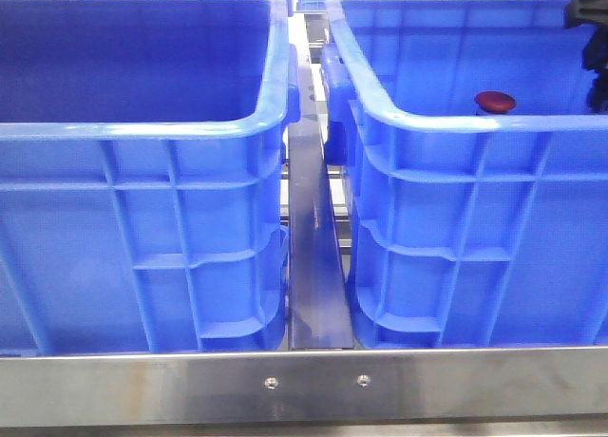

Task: Pick red and yellow buttons and place in box
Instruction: 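Carry the yellow button with the right gripper beside the red button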

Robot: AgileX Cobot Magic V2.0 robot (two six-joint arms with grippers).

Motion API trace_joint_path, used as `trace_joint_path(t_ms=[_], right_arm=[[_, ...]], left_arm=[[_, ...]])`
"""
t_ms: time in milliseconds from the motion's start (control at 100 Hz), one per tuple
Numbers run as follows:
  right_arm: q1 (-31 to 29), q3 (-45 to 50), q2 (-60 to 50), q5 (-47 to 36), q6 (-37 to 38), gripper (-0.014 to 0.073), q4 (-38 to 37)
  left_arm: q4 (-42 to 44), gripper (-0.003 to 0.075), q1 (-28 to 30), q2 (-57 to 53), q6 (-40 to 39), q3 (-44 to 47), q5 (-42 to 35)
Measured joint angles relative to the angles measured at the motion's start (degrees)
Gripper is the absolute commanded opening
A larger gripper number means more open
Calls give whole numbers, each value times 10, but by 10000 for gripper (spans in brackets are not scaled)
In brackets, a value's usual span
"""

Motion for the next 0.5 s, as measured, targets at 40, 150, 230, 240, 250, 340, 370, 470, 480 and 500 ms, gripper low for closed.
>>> trace_joint_path(t_ms=[40, 150, 230, 240, 250, 340, 370, 470, 480, 500], right_arm=[[0, -9, 8, 0, 0, 157, 0], [0, -28, 33, -1, 0, 157, 0], [0, -37, 47, -3, 0, 157, 0], [0, -37, 49, -5, 0, 157, 0], [0, -38, 51, -4, 0, 157, 0], [0, -42, 63, -12, 0, 157, 0], [0, -42, 67, -15, 0, 157, 0], [0, -42, 83, -18, 0, 157, 0], [0, -42, 84, -18, 0, 157, 0], [0, -43, 87, -18, 0, 157, 0]], left_arm=[[0, -19, 0, 0, 0, 0, 0], [0, -19, 0, 0, 0, 0, 0], [0, -19, 0, 0, 0, 0, 0], [0, -19, 0, 0, 0, 0, 0], [0, -19, 0, 0, 0, 0, 0], [0, -19, 0, 0, 0, 0, 0], [0, -19, 0, 0, 0, 0, 0], [0, -19, 0, 0, 0, 0, 0], [0, -19, 0, 0, 0, 0, 0], [0, -19, 0, 0, 0, 0, 0]])
